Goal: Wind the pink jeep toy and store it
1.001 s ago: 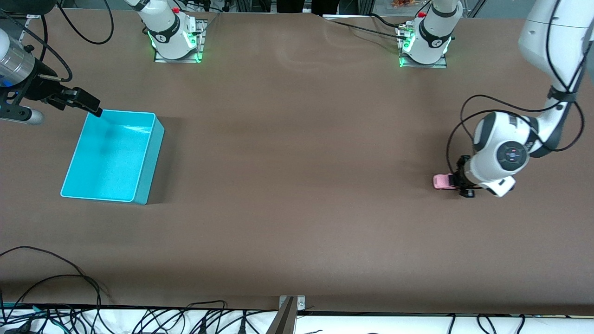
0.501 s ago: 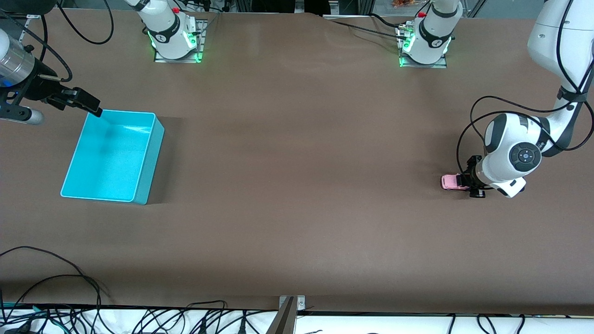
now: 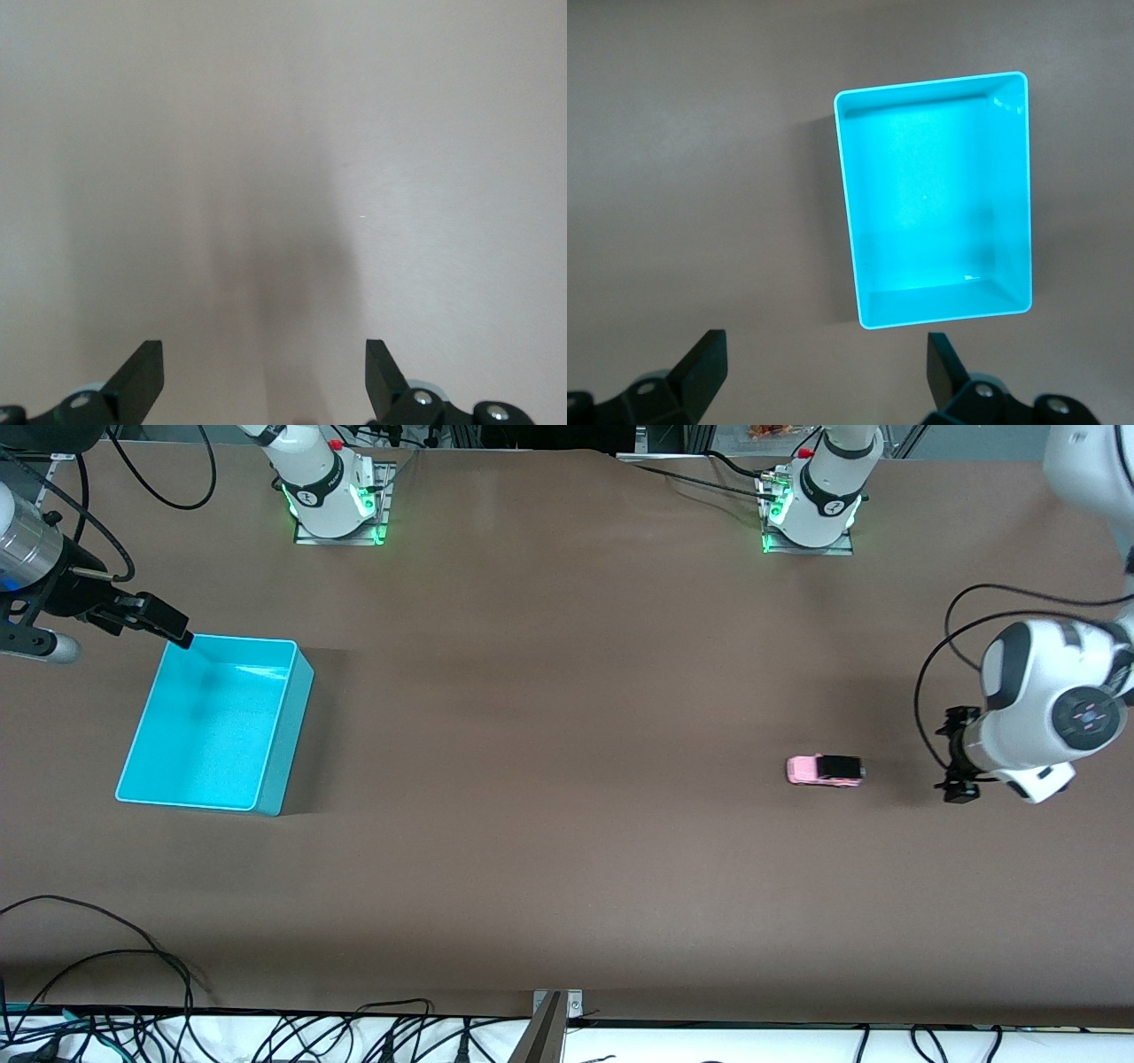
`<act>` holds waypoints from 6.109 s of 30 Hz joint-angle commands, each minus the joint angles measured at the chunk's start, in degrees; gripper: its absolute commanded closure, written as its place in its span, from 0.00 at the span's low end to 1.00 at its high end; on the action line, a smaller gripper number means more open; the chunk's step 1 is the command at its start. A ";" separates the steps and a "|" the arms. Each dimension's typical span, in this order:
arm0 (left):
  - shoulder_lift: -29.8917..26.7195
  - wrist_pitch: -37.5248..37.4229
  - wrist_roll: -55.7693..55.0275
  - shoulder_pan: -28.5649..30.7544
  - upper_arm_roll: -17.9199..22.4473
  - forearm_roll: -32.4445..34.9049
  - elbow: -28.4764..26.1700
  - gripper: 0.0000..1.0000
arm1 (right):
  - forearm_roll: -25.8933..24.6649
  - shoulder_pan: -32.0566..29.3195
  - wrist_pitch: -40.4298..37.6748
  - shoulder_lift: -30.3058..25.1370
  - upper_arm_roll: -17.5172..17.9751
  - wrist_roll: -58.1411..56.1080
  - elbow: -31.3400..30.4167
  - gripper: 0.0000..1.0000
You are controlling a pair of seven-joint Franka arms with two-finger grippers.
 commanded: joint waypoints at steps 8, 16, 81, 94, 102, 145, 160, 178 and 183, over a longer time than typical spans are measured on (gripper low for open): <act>-2.24 -6.48 20.50 -0.57 -2.34 -1.98 12.81 0.00 | -0.19 -0.24 -1.45 0.05 -0.12 -0.93 0.76 0.00; -2.07 -7.19 38.96 -1.01 -2.42 -1.98 17.38 0.00 | -0.28 -0.24 -1.45 0.05 -0.12 -0.93 0.76 0.00; -11.03 -16.95 80.65 3.64 -7.08 -15.77 19.32 0.00 | -0.11 1.16 1.44 6.46 0.32 27.34 -0.38 0.00; -10.42 -16.95 80.65 3.38 -6.21 -16.48 19.06 0.00 | -0.28 3.10 21.90 8.04 0.58 55.12 -14.87 0.00; -10.94 -17.12 80.56 -4.69 1.96 -16.91 18.79 0.00 | -0.37 4.94 34.30 9.89 0.58 67.96 -22.62 0.00; -11.91 -16.95 80.65 -20.17 20.69 -20.61 18.88 0.00 | -1.78 6.17 53.57 24.40 0.14 84.50 -26.31 0.82; -14.72 -21.78 80.38 -18.43 16.74 -20.08 19.06 0.00 | -3.53 7.05 29.76 21.76 -0.03 84.76 -12.61 0.82; -16.04 -24.33 79.94 -13.23 14.19 -22.46 19.14 0.00 | -6.87 6.79 19.38 18.15 -11.45 73.69 -8.65 0.81; -17.62 -25.30 79.94 -12.97 14.80 -22.37 19.14 0.00 | -6.43 6.61 20.08 18.33 -14.35 69.91 -9.35 0.81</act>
